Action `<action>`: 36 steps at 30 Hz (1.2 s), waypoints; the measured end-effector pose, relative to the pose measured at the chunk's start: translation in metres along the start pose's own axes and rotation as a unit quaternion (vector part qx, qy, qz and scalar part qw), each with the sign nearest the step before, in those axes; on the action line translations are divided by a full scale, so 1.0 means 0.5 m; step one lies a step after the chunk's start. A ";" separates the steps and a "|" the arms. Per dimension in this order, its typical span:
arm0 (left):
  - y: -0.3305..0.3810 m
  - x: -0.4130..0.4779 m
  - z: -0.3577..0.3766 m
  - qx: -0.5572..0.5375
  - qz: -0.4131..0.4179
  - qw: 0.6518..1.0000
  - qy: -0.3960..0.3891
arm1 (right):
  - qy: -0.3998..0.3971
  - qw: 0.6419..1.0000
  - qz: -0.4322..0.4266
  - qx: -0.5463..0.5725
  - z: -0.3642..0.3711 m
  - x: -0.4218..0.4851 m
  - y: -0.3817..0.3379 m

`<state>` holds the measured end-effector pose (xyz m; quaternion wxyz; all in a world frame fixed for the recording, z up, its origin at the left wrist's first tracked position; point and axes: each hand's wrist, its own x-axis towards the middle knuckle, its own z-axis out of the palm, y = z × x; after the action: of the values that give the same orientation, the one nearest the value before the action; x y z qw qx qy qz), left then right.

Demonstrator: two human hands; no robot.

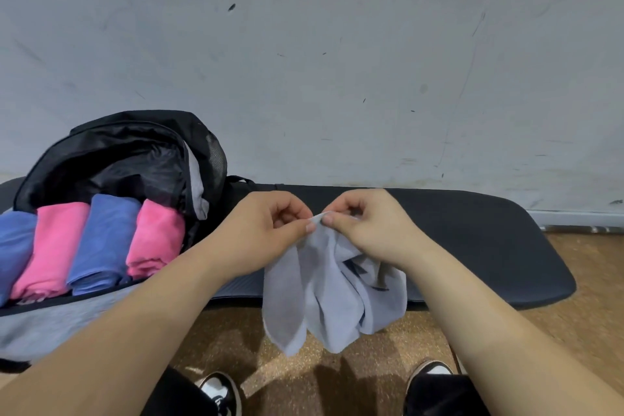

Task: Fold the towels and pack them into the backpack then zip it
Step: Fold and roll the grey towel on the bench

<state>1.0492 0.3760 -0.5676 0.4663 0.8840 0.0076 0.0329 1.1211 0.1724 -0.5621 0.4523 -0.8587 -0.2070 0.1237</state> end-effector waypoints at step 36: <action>0.063 0.011 0.059 -0.299 -0.139 0.942 0.063 | 0.152 0.959 0.038 0.238 0.024 -0.020 -0.031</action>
<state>1.0562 0.3342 -0.5582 0.7075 0.6903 0.1493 0.0248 1.1038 0.1844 -0.5558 0.6645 -0.7423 -0.0672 0.0543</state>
